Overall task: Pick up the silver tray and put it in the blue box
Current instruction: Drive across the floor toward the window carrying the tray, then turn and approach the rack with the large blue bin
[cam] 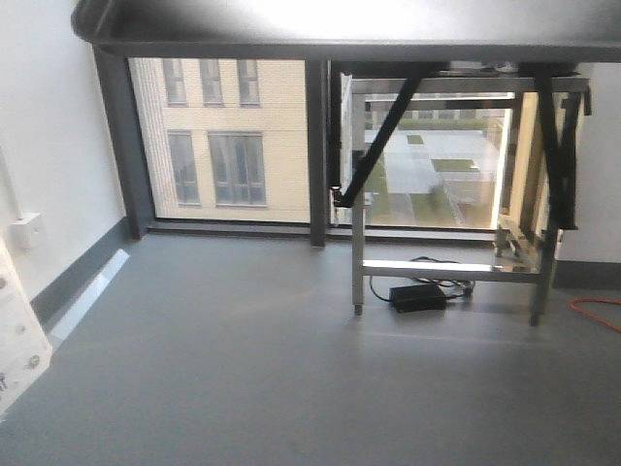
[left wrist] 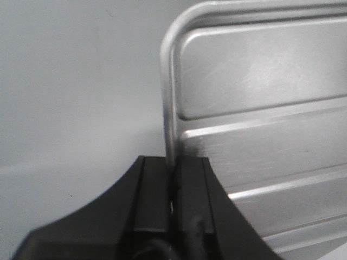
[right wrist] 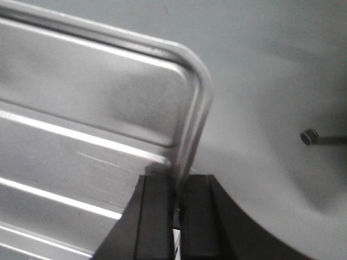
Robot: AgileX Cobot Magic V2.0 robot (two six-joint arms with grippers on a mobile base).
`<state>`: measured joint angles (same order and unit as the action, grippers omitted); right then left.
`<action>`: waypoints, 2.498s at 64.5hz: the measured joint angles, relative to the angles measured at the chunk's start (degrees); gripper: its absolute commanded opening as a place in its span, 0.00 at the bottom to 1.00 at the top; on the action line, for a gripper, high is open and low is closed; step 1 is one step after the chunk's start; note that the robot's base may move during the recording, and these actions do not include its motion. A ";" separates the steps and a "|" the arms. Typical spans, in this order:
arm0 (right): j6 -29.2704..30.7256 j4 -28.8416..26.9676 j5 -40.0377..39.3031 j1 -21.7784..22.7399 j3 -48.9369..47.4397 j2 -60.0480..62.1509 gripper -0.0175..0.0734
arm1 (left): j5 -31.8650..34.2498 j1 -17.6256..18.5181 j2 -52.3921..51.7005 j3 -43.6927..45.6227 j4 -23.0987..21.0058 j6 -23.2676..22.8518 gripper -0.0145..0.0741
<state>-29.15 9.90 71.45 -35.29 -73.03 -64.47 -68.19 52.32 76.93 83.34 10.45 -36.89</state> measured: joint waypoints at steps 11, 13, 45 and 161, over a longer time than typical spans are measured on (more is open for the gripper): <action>0.00 0.04 0.00 0.00 0.00 0.00 0.26 | 0.00 0.00 0.00 0.00 0.00 0.00 0.05; 0.00 0.04 0.00 0.00 0.00 0.00 0.26 | 0.00 0.00 0.00 0.00 0.00 0.00 0.05; 0.00 0.04 0.00 0.00 0.00 0.00 0.26 | 0.00 0.00 0.00 0.00 0.00 0.00 0.05; 0.00 0.04 -0.11 0.00 0.00 0.00 0.26 | 0.00 0.00 0.00 0.00 0.00 0.10 0.05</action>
<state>-29.15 9.94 71.34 -35.29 -73.03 -64.47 -68.19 52.32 76.93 83.34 10.45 -36.79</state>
